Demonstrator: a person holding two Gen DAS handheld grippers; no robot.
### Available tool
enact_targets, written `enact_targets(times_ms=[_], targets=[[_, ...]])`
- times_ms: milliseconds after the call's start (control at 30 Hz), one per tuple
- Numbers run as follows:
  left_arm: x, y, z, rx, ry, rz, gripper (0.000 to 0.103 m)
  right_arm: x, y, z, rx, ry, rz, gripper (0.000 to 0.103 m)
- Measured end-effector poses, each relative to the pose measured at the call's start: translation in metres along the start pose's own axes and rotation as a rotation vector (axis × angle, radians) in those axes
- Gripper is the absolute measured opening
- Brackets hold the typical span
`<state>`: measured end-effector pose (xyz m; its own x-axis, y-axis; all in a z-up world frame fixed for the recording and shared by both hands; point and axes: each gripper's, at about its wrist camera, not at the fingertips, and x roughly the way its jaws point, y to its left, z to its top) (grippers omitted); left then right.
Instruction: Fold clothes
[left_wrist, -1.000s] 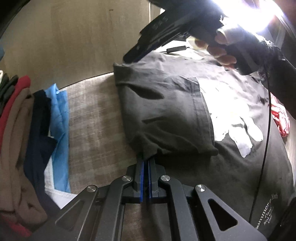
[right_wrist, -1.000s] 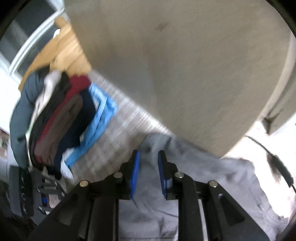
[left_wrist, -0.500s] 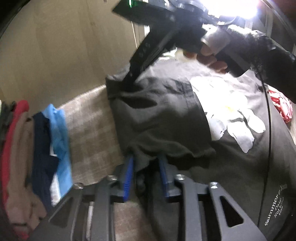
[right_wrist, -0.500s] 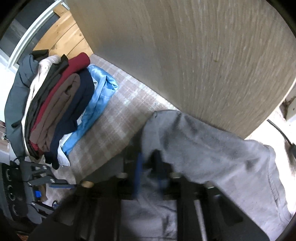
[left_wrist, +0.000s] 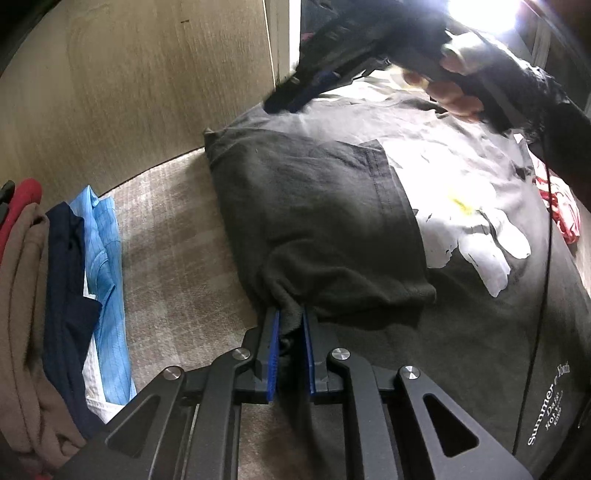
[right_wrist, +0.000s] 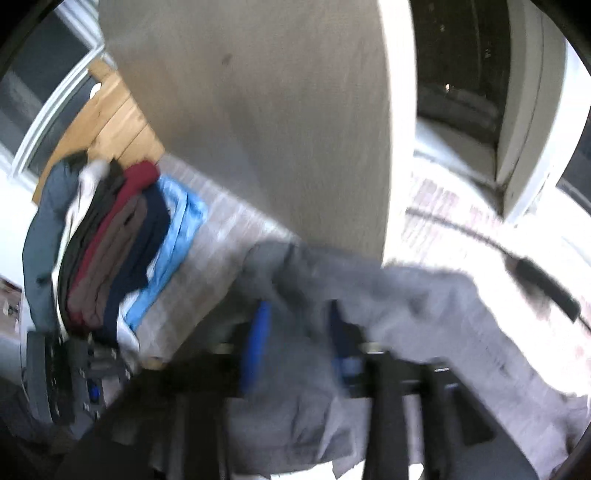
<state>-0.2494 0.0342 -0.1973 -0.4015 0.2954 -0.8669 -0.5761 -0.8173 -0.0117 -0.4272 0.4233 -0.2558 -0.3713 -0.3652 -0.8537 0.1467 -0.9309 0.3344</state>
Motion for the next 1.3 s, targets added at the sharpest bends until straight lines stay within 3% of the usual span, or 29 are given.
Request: enact_targets(times_ms=[200,233,267,300,367,467,533,567,600,733,867,967,1033,1167,1233,1300], targets=[[0.001,0.0,-0.001,-0.005,0.001,-0.001,0.011,-0.009,-0.019,-0.042,0.047,0.036,-0.025,0.045],[0.001,0.0,-0.001,-0.006,0.001,0.0,0.011,-0.009,-0.018,-0.045,0.033,0.047,-0.048,0.04],[0.001,0.0,-0.001,-0.006,0.002,0.0,0.011,-0.008,-0.016,-0.047,0.017,0.058,-0.074,0.015],[0.001,0.0,-0.002,-0.006,0.003,0.001,0.011,-0.008,-0.015,-0.049,0.001,0.069,-0.101,0.006],[0.001,0.0,-0.002,-0.008,0.007,0.002,0.012,-0.008,-0.011,-0.054,-0.031,0.091,-0.153,0.006],[-0.002,-0.001,-0.002,-0.013,0.031,0.007,0.018,-0.016,-0.01,-0.053,-0.037,0.068,-0.243,0.008],[-0.009,0.001,-0.006,-0.031,0.045,0.017,0.017,-0.026,-0.003,-0.047,-0.026,0.027,-0.224,0.024],[-0.014,0.001,-0.008,-0.042,0.044,0.018,0.017,-0.029,0.001,-0.045,-0.032,0.006,-0.221,0.037],[-0.021,0.001,-0.012,-0.053,0.04,0.018,0.017,-0.032,0.008,-0.042,-0.054,-0.027,-0.211,0.042],[-0.044,-0.003,-0.031,-0.087,0.044,0.021,0.017,-0.021,0.04,-0.024,-0.148,-0.07,-0.146,0.042],[-0.063,-0.01,-0.061,-0.13,0.081,0.031,0.017,0.025,0.075,-0.018,-0.245,0.003,-0.098,0.042],[-0.083,-0.009,-0.085,-0.196,0.091,0.034,0.017,0.054,0.091,-0.02,-0.308,0.042,-0.147,0.043],[-0.096,-0.009,-0.101,-0.238,0.098,0.045,0.018,0.05,0.102,-0.021,-0.319,0.023,-0.17,0.043],[-0.12,-0.012,-0.132,-0.305,0.099,0.068,0.018,0.0,0.11,-0.05,-0.295,-0.051,-0.066,0.043],[-0.125,-0.013,-0.14,-0.33,0.089,0.044,0.019,-0.013,0.112,-0.078,-0.313,-0.045,-0.037,0.043],[-0.124,-0.013,-0.135,-0.325,0.076,0.033,0.019,-0.008,0.117,-0.093,-0.344,-0.017,-0.079,0.043]])
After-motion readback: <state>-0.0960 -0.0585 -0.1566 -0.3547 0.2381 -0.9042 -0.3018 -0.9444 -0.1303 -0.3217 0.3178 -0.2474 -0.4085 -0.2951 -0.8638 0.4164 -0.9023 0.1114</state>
